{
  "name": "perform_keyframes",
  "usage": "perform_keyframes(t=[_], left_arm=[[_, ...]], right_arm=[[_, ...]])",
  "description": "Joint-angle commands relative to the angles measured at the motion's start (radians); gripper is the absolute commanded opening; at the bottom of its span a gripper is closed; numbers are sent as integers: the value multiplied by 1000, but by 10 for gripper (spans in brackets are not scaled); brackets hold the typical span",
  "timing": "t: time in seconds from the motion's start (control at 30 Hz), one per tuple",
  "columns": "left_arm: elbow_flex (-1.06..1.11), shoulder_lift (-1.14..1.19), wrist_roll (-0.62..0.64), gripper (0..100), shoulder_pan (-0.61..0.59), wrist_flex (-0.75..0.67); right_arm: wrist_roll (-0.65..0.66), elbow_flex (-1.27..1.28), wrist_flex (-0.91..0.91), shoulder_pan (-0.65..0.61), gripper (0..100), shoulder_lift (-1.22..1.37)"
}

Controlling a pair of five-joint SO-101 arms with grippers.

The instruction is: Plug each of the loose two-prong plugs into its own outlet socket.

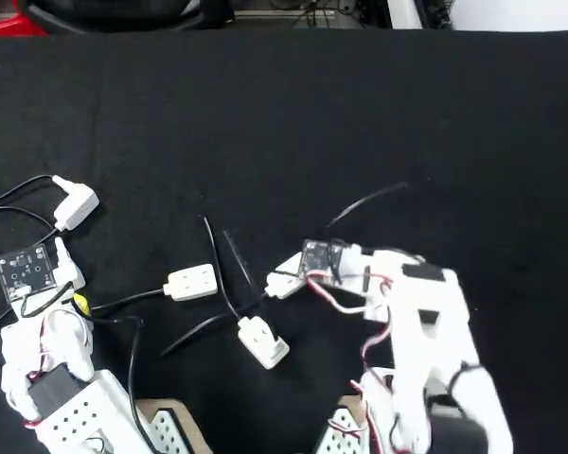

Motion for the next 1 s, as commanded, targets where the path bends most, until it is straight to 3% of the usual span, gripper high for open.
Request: perform_keyframes(t=[0.0,0.17,0.27,0.47,0.57,0.77,0.97], left_arm=[[19,0,-5,227,8,15],[19,0,-5,227,8,14],[19,0,-5,227,8,14],[19,0,-5,227,8,14],[19,0,-5,227,8,14],[19,0,-5,227,8,14],[19,0,-5,227,8,14]], right_arm=[[5,-59,5,25,131,101],[5,-70,-49,26,106,128],[5,-71,-71,28,8,127],[-12,-171,41,26,13,127],[-126,-309,227,9,13,125],[-542,-630,551,-58,12,125],[-684,-845,825,-61,11,108]])
